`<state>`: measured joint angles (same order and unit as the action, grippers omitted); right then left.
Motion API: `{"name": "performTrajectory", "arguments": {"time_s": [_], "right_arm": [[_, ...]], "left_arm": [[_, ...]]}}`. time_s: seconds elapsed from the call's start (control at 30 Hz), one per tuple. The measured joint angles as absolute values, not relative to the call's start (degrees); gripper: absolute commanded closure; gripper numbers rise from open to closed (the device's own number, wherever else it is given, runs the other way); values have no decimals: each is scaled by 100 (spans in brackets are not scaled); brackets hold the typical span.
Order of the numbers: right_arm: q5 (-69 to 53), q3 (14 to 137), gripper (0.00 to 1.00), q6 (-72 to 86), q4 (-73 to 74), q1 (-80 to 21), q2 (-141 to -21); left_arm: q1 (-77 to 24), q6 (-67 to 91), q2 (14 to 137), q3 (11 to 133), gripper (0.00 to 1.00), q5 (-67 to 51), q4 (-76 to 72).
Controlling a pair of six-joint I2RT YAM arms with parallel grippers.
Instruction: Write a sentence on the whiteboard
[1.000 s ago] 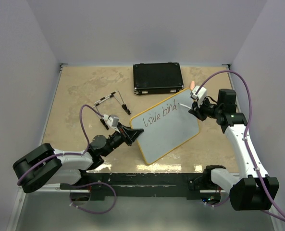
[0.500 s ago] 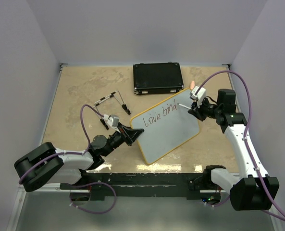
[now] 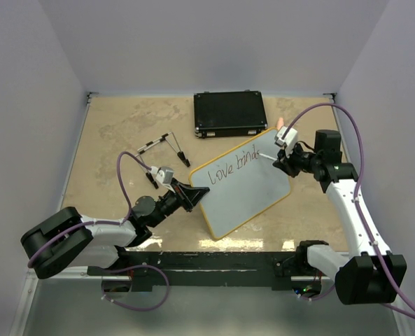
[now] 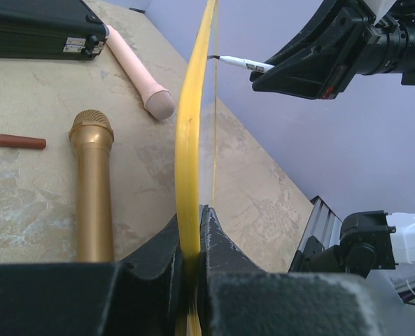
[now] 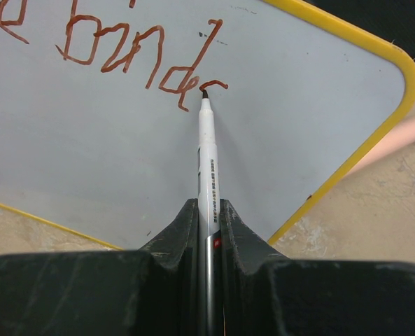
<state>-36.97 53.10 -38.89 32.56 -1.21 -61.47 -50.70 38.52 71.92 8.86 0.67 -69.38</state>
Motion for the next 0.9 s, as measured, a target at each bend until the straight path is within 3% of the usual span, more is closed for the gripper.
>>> {"name": "performTrajectory", "arguments": {"time_s": [0.9], "right_arm": [[-3450,5231,100,-3881,3347,-123,-6108]], "left_arm": [[-5063,3922,7190,886,100,73,-6910]]}}
